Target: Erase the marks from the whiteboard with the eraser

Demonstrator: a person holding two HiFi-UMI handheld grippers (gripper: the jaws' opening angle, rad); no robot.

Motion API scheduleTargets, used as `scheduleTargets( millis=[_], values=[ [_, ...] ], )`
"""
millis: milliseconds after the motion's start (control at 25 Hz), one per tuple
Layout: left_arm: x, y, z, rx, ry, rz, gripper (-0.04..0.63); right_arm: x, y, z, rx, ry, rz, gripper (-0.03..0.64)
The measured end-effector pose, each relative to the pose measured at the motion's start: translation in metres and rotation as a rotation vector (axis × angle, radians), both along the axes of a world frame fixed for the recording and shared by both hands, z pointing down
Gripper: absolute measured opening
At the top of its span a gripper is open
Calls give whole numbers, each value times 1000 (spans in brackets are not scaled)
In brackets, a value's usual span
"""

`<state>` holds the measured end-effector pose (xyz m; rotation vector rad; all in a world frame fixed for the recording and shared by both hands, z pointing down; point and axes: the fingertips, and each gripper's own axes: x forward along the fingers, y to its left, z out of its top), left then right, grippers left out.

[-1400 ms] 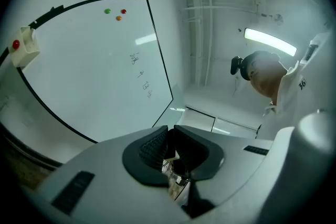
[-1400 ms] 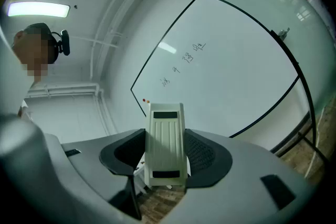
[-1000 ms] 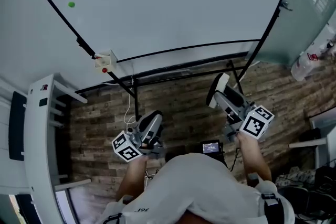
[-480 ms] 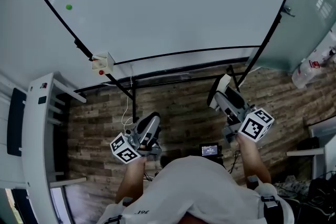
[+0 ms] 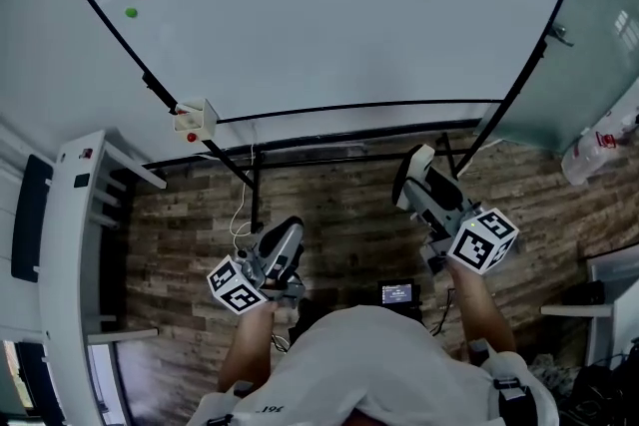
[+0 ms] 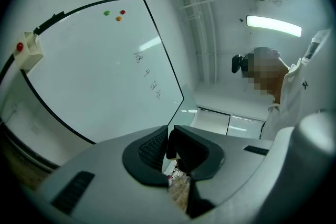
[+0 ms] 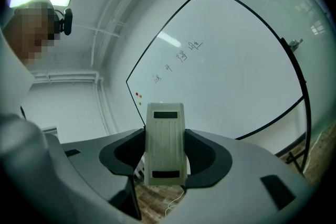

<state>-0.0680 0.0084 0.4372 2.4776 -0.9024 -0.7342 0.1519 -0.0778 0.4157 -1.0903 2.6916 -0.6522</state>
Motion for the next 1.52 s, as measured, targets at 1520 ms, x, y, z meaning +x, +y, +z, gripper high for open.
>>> scheduleTargets(
  millis=[1520],
  values=[
    [-153, -197, -24, 33, -99, 154, 40, -218, -174, -38, 145, 206, 139, 250]
  ],
)
